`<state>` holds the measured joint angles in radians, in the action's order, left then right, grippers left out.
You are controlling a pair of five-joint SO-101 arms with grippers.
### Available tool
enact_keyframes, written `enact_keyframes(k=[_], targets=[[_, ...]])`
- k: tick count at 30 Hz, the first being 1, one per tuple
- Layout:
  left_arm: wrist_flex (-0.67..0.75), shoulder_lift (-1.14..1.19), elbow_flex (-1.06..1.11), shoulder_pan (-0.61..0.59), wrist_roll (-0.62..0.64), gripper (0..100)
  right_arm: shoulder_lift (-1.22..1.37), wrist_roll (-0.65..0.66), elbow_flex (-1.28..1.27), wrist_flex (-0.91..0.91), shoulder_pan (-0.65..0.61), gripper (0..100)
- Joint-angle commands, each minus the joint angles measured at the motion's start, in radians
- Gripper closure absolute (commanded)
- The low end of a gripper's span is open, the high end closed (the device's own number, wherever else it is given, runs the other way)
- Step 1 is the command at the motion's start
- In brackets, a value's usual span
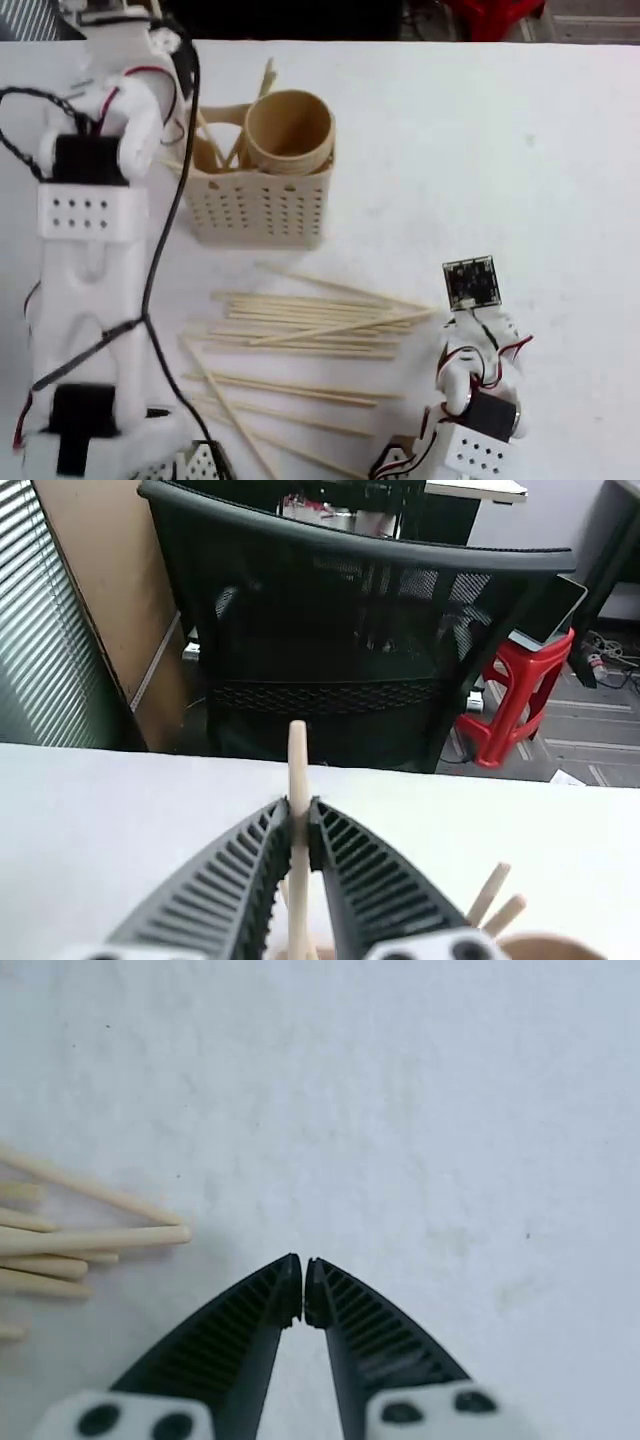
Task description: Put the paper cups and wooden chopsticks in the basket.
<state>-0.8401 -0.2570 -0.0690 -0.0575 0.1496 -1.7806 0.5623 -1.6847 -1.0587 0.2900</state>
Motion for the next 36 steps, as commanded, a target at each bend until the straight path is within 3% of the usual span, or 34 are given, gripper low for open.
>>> enact_keyframes(k=[1,8,13,16,20,24,27,31,36], targets=[[0.087,-0.2,0.195,-0.015,0.005,97,-0.01,0.006,-0.006,-0.007,0.007,97.4],[0.161,-0.444,0.489,-0.018,-0.104,80,-0.01,0.006,-0.006,-0.007,0.007,97.4],[0.091,-0.516,0.454,-0.018,-0.187,86,-0.01,0.006,-0.006,-0.007,0.007,97.4],[-0.078,-0.555,0.316,-0.01,-0.241,88,-0.01,0.006,-0.006,-0.007,0.007,97.4],[-0.454,-0.57,0.049,0.021,-0.25,88,-0.01,0.006,-0.006,-0.007,0.007,97.4],[-0.736,-0.519,-0.066,0.176,-0.365,88,-0.01,0.006,-0.006,-0.007,0.007,97.4],[-0.839,-0.458,-0.014,0.325,-0.45,88,-0.01,0.006,-0.006,-0.007,0.007,97.4],[-0.807,-0.36,0.196,0.486,-0.589,88,-0.01,0.006,-0.006,-0.007,0.007,97.4],[-0.514,-0.222,0.509,0.581,-0.76,88,-0.01,0.006,-0.006,-0.007,0.007,97.4]])
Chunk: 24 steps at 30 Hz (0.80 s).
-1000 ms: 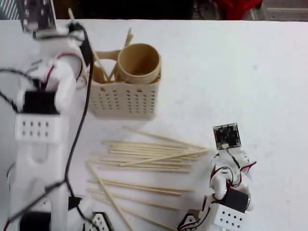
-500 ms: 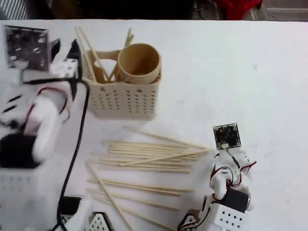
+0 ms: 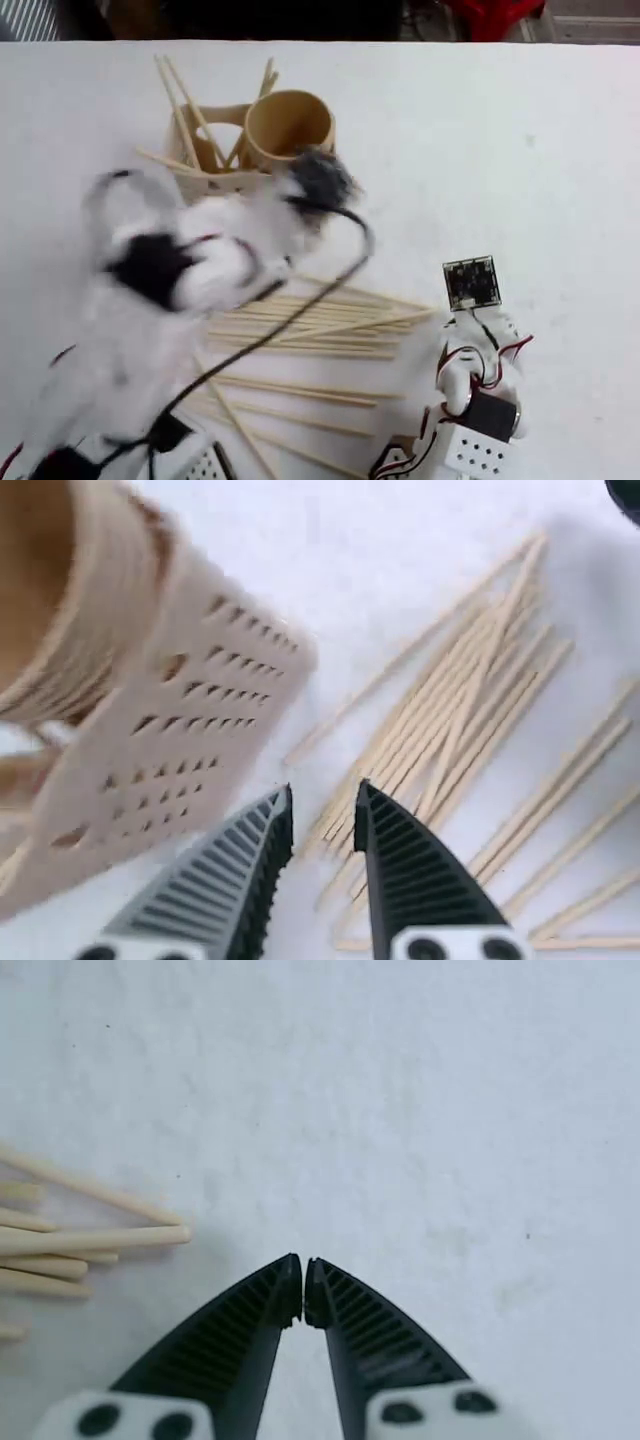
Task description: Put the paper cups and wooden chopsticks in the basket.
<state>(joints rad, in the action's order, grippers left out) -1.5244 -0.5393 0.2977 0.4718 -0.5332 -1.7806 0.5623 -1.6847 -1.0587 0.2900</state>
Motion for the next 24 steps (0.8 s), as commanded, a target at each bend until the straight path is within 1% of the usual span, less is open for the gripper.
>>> enact_keyframes(k=[1,3,7,10,14,17,20,24], targets=[[0.233,0.096,0.183,0.065,-0.103,88,-0.01,0.006,-0.006,-0.007,0.007,97.4],[0.333,0.18,0.218,0.084,-0.135,88,-0.01,0.006,-0.006,-0.007,0.007,97.4],[0.416,0.397,0.138,0.09,-0.155,88,-0.01,0.006,-0.006,-0.007,0.007,97.4],[0.413,0.556,0.02,0.108,-0.173,88,-0.01,0.006,-0.006,-0.007,0.007,97.4],[0.419,0.702,-0.087,0.134,-0.206,88,-0.01,0.006,-0.006,-0.007,0.007,97.4],[0.419,0.785,-0.147,0.124,-0.212,88,-0.01,0.006,-0.006,-0.007,0.007,97.4],[0.414,0.871,-0.216,0.108,-0.212,85,-0.01,0.006,-0.006,-0.007,0.007,97.4],[0.413,0.958,-0.279,0.099,-0.212,85,-0.01,0.006,-0.006,-0.007,0.007,97.4]])
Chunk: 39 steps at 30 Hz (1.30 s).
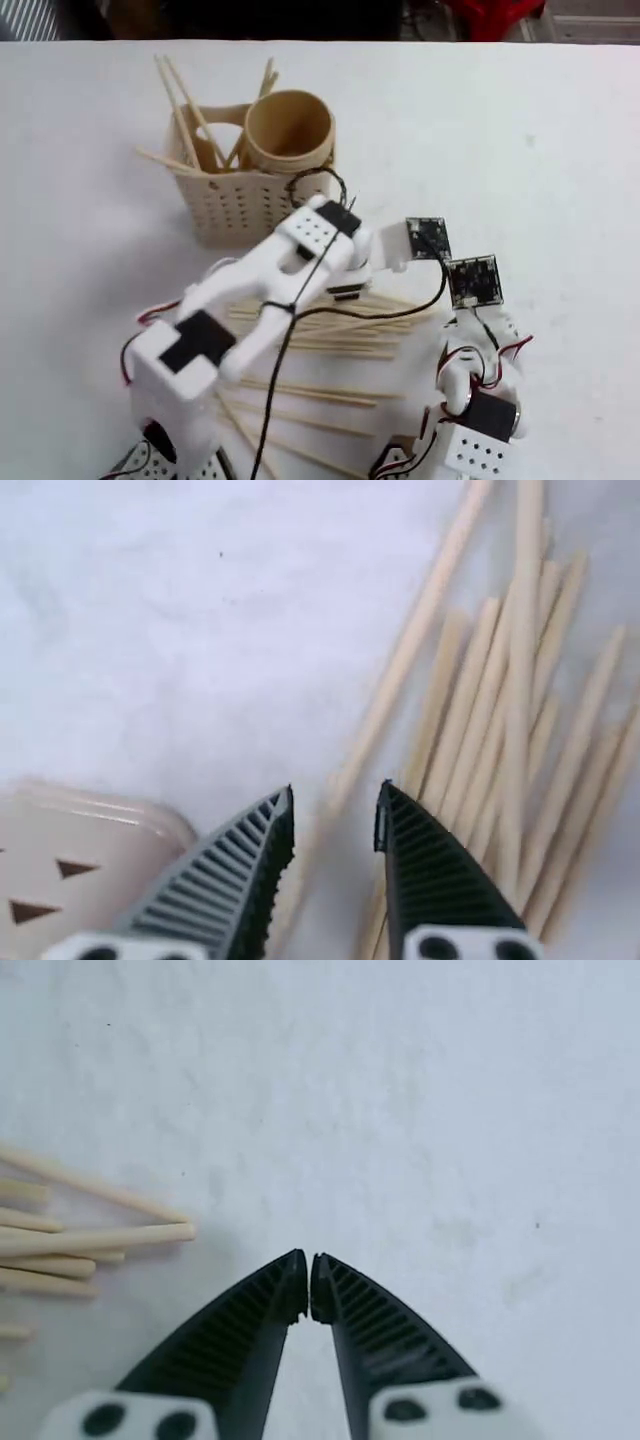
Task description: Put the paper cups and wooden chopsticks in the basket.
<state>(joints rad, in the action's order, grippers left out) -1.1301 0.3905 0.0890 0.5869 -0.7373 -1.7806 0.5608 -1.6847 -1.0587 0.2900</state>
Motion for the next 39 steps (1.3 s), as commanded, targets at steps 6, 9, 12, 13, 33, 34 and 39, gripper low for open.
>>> enact_keyframes(k=[6,9,12,13,33,34,39], targets=[[0.015,0.114,-0.118,-0.019,-0.005,85,-0.01,0.008,-0.006,-0.007,0.007,97.4],[0.014,0.131,-0.118,-0.021,0.0,85,-0.01,0.008,-0.006,-0.007,0.007,97.4],[-0.006,0.133,-0.118,-0.021,0.0,85,-0.01,0.008,-0.006,-0.007,0.007,97.4],[-0.012,0.134,-0.118,-0.021,0.0,85,-0.01,0.008,-0.006,-0.007,0.007,97.4],[-0.153,-0.119,-0.117,-0.022,0.173,98,-0.01,0.008,-0.006,-0.007,0.007,97.4],[-0.167,-0.168,-0.117,-0.022,0.183,98,-0.01,0.008,-0.006,-0.007,0.007,97.4],[-0.239,-0.437,-0.12,-0.022,0.224,98,-0.01,0.008,-0.006,-0.007,0.007,97.4]])
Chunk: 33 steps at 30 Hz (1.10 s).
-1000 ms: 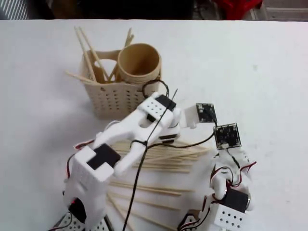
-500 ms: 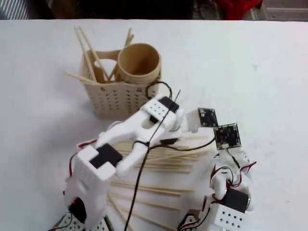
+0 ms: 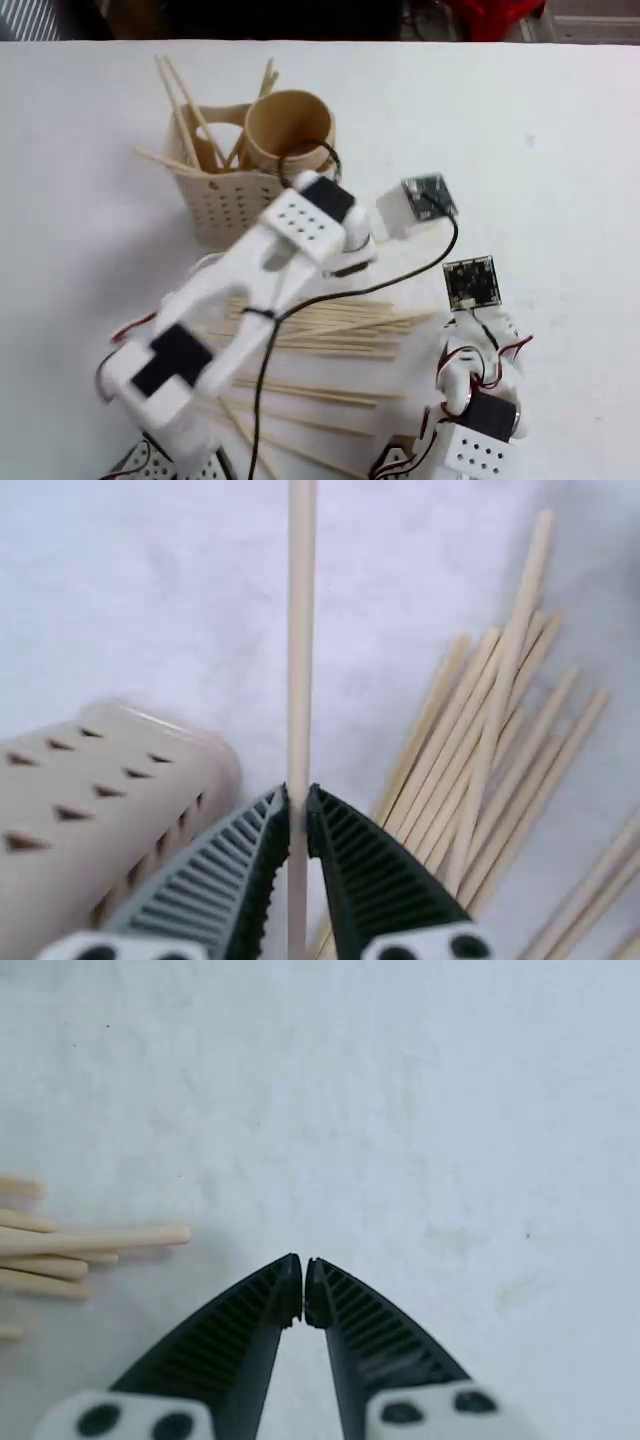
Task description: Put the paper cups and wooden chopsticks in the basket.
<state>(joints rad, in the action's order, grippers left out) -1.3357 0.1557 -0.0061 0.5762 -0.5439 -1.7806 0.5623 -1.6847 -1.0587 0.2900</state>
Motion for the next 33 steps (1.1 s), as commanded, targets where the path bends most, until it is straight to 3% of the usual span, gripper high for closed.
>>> enact_keyframes(k=[1,8,13,20,29,33], targets=[[-0.046,-0.26,-0.028,-0.012,0.038,98,-0.01,0.006,-0.006,-0.007,0.007,97.4],[-0.137,-0.599,-0.157,-0.013,0.115,98,-0.01,0.006,-0.006,-0.007,0.007,97.4],[-0.068,-0.748,-0.278,-0.143,0.203,98,-0.01,0.006,-0.006,-0.007,0.007,97.4],[0.222,-0.799,-0.21,-0.397,0.423,98,-0.01,0.006,-0.006,-0.007,0.007,97.4],[0.881,-0.851,0.42,-0.487,0.5,98,-0.01,0.006,-0.006,-0.007,0.007,97.4],[1.048,-0.849,0.591,-0.536,0.5,98,-0.01,0.006,-0.006,-0.007,0.007,97.4]])
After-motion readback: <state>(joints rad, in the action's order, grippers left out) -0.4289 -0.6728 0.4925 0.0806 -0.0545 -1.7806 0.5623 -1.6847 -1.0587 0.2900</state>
